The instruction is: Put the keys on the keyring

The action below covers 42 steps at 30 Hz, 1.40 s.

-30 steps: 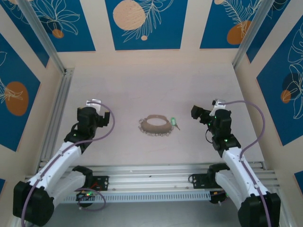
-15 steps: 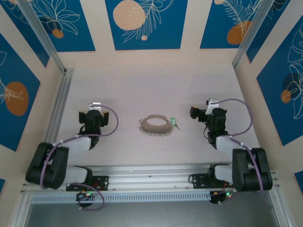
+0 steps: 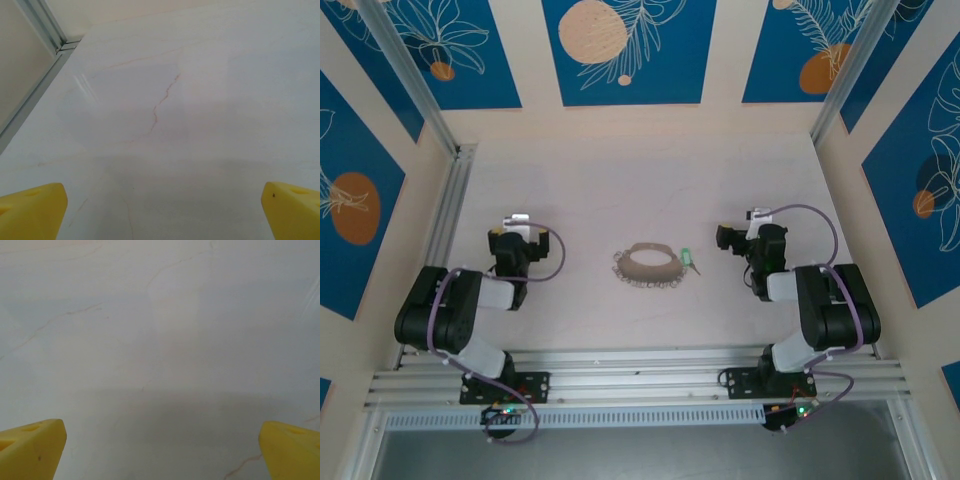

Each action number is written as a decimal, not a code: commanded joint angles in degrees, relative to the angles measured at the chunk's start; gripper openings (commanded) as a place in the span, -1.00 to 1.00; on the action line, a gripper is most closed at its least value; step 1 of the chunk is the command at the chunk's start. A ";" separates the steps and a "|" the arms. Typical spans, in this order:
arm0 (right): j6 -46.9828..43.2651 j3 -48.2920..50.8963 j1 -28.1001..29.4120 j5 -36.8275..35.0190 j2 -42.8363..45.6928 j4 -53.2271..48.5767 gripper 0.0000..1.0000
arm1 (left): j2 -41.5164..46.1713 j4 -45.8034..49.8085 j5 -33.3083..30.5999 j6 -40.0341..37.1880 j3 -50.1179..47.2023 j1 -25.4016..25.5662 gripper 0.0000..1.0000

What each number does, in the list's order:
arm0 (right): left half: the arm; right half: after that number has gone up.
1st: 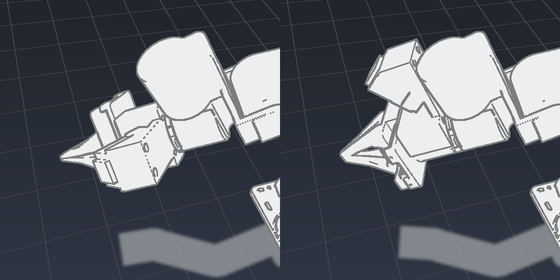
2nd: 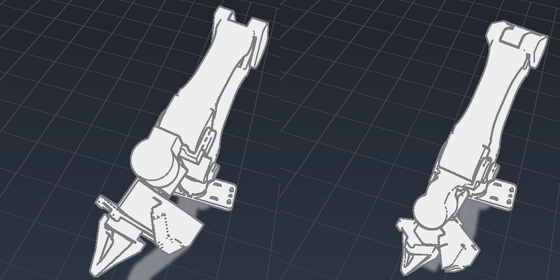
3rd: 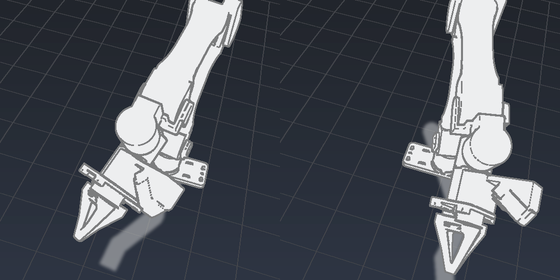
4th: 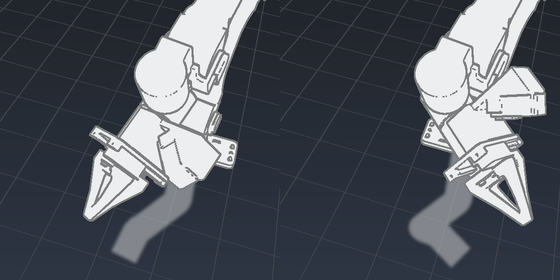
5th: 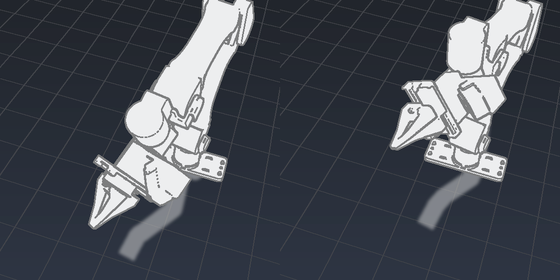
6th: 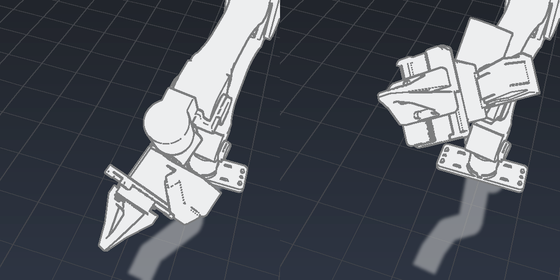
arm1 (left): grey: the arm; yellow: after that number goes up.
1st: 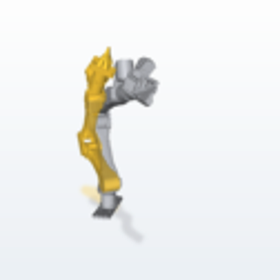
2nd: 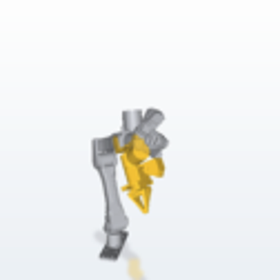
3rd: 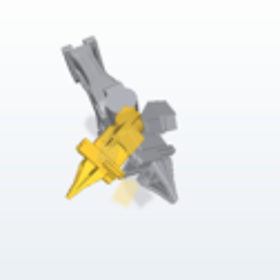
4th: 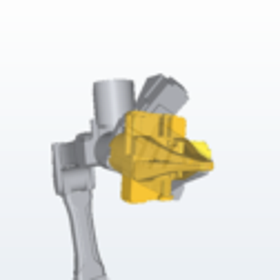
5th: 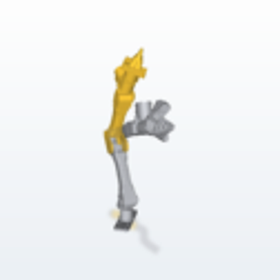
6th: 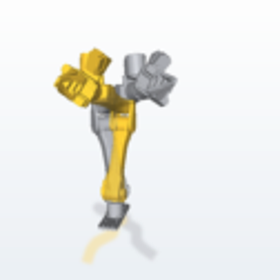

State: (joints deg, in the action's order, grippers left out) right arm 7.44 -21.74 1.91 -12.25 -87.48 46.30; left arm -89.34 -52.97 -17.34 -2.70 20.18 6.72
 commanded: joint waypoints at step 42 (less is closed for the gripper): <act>-0.32 -1.20 -0.34 -1.20 0.22 1.79 0.98 | -0.31 -2.74 2.81 1.16 0.47 -0.57 1.00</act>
State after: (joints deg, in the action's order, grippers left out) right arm 7.44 -22.13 1.74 -12.25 -87.50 46.30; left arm -89.36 -54.04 -15.42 -2.04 20.18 6.61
